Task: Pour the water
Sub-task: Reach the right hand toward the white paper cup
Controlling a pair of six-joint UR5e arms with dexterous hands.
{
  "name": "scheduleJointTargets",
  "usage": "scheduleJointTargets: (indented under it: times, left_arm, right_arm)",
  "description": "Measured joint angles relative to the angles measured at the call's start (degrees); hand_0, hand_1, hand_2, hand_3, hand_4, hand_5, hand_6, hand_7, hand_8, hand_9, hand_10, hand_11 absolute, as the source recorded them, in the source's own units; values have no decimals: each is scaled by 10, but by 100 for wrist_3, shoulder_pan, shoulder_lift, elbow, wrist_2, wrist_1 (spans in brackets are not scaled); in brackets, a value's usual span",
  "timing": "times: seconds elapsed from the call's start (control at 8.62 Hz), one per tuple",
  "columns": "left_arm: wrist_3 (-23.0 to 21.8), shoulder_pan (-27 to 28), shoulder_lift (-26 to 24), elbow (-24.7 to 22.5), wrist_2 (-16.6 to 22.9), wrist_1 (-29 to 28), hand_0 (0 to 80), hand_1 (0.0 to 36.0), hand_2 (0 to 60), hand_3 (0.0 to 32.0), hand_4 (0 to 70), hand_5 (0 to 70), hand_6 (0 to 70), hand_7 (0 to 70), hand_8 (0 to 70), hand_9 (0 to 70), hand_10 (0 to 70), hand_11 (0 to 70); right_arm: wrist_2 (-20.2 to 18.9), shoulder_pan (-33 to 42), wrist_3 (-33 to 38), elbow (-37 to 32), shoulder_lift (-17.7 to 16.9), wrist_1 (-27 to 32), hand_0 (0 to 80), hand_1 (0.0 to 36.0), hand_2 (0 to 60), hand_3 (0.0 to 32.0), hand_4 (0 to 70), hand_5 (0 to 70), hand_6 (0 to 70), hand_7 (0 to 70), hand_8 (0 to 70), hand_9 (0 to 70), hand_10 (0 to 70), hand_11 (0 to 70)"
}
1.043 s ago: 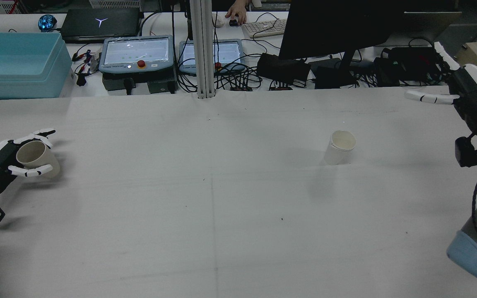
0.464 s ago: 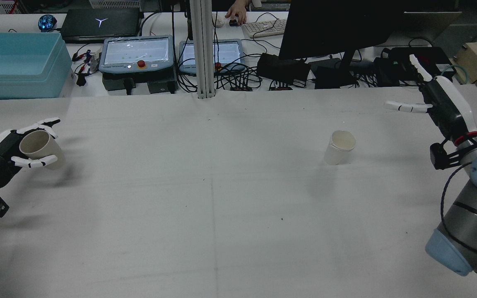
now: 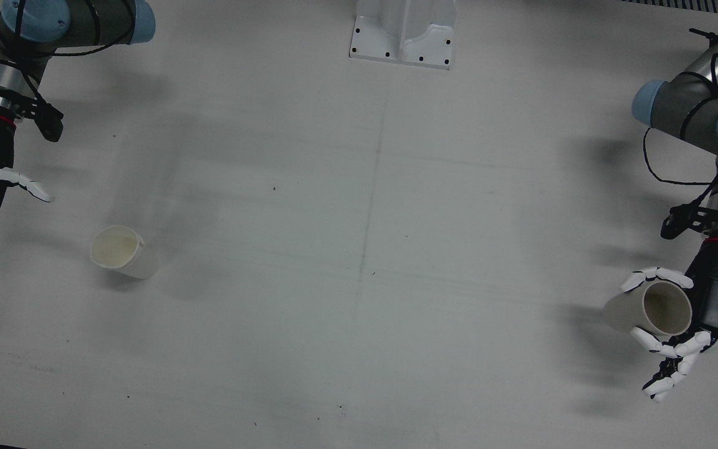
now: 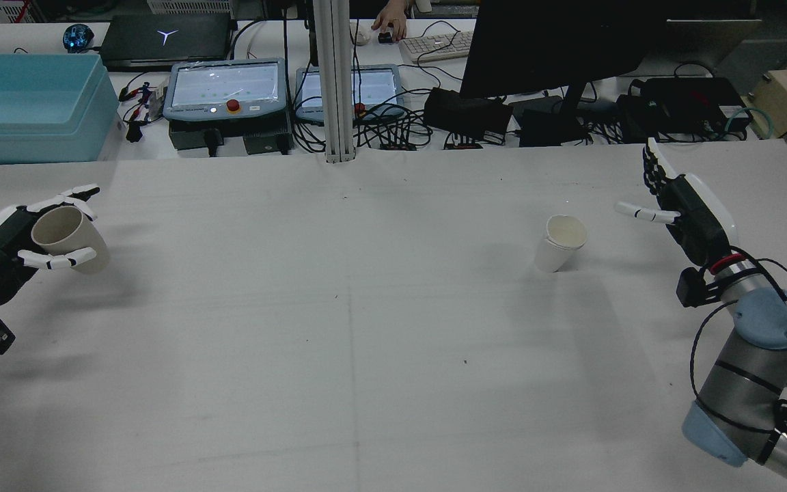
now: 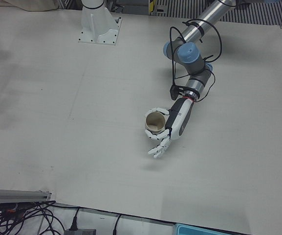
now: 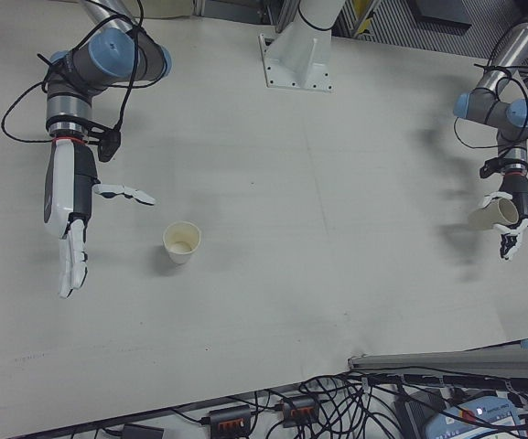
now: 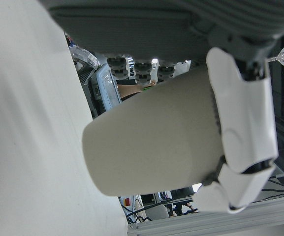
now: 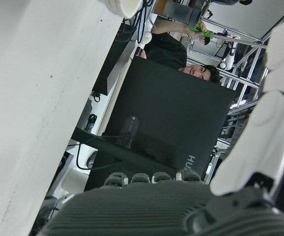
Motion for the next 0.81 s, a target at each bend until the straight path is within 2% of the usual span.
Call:
scheduleJointTargets:
  times: [0.46,0.81]
  left_arm:
    - [-12,-2,12,-41,-3,39,537,262,511,0,409,608,88,198,62,97,47,86]
    - [-14,-6,25,-54,-3,41,535,261,520,0,408,603,86,195,59,94,45,83]
  right_arm:
    - [28,-631,131,-92,-66,39,429,124,148,0,0,0,0,0,2,12,13,33]
    - [569,-866,129,-266,-42,45,406,112,151,0,0,0,0,0,3,15,13,32]
